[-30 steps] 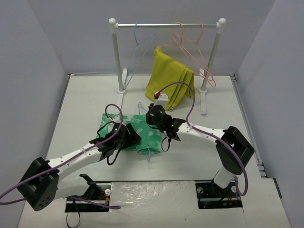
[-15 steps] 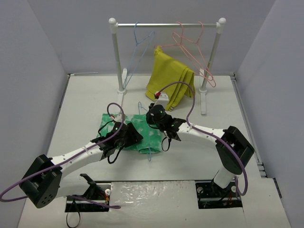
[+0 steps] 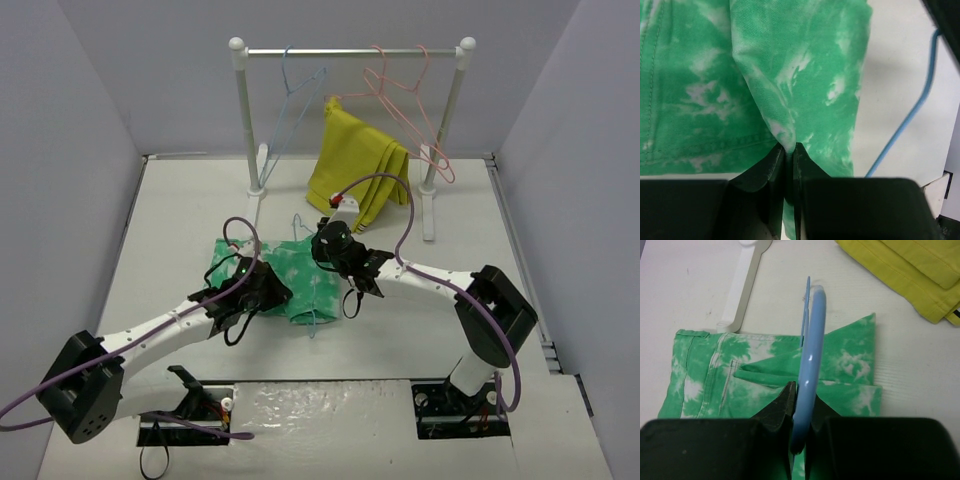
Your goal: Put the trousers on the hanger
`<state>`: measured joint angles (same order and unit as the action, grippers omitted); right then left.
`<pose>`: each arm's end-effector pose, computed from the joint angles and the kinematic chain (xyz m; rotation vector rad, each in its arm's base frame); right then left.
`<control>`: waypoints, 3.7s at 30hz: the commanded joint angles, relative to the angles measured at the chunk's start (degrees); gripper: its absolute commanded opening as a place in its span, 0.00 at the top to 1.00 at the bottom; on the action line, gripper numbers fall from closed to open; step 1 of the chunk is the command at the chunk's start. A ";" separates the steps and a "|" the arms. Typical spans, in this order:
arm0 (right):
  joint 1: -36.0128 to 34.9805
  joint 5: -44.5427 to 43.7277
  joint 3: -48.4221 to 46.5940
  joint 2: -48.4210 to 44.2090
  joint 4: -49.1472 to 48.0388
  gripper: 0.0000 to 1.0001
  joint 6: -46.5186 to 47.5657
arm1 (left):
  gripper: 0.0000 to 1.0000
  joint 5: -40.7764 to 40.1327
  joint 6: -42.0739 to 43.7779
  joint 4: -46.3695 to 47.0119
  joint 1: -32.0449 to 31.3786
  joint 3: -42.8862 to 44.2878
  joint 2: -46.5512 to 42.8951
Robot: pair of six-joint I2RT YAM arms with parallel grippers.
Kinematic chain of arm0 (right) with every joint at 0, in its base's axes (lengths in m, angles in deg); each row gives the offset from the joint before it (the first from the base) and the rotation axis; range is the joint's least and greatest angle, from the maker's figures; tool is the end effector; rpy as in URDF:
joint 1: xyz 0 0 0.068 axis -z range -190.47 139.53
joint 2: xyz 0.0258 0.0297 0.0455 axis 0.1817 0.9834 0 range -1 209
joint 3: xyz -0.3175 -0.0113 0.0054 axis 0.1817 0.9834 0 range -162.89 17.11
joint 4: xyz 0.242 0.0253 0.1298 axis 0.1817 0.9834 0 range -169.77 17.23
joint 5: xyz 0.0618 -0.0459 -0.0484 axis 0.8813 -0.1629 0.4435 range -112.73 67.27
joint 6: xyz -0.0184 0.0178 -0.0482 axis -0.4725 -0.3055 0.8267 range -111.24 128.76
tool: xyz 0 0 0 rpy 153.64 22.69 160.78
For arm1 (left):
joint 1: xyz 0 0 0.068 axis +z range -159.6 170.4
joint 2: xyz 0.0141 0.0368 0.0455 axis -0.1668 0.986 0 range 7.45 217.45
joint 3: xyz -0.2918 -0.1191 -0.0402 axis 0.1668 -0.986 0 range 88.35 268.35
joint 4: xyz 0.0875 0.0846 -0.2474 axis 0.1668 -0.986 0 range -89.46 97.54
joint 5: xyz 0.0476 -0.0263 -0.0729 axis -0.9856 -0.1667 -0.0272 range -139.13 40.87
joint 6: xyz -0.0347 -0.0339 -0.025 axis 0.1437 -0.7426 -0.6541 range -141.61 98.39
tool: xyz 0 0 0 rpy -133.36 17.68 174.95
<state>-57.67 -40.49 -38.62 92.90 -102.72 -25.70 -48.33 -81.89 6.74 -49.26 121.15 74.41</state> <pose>0.2716 0.2770 0.2807 0.0144 1.8840 0.7133 0.1832 -0.1524 0.2392 -0.4145 2.3263 -0.9532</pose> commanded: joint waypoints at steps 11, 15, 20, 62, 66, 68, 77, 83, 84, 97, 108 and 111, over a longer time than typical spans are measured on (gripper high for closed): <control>3.10 -6.09 8.68 -10.51 -1.52 1.00 1.56 | 1.00 2.24 17.12 -12.10 0.66 25.64 -2.57; 3.89 -7.29 11.43 -12.16 -1.61 1.00 0.71 | 1.00 3.34 18.14 -13.51 0.35 28.79 -1.77; 6.44 -7.92 14.52 -14.50 -1.16 1.00 -0.13 | 1.00 3.40 19.42 -14.80 -1.85 34.74 -0.98; 14.39 -9.27 19.46 -25.94 8.10 1.00 5.17 | 1.00 0.90 27.62 -11.99 5.87 28.77 -3.15; 14.38 -7.90 18.69 -26.49 9.24 1.00 5.94 | 1.00 0.78 28.29 -7.13 8.63 21.71 -2.32; 14.42 -7.34 18.51 -26.49 9.50 1.00 6.07 | 1.00 0.08 28.92 -4.60 9.24 19.26 -0.92; 14.33 -5.57 16.21 -27.42 10.98 1.00 8.05 | 1.00 -6.04 30.66 4.25 12.29 15.29 13.74; 14.33 -4.93 15.73 -28.14 12.35 1.00 9.04 | 0.97 -6.62 31.96 4.86 13.38 14.90 16.75; 14.26 -4.91 15.81 -28.31 12.40 1.00 9.20 | 0.95 -6.82 31.98 4.84 13.45 14.41 16.57; 14.33 -4.59 14.03 -27.93 14.30 1.00 12.56 | 0.40 0.38 36.12 -4.47 11.23 20.11 1.64; 14.33 -4.47 13.02 -24.84 14.23 1.00 12.75 | 0.53 4.41 12.04 12.06 -4.09 17.96 8.53; 14.48 -4.67 12.87 -24.54 14.02 1.00 12.75 | 0.59 6.58 9.70 12.66 -4.29 14.24 10.27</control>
<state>-43.77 -43.28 -22.98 67.62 -88.04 -13.92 -44.73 -64.70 13.59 -53.71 138.49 83.28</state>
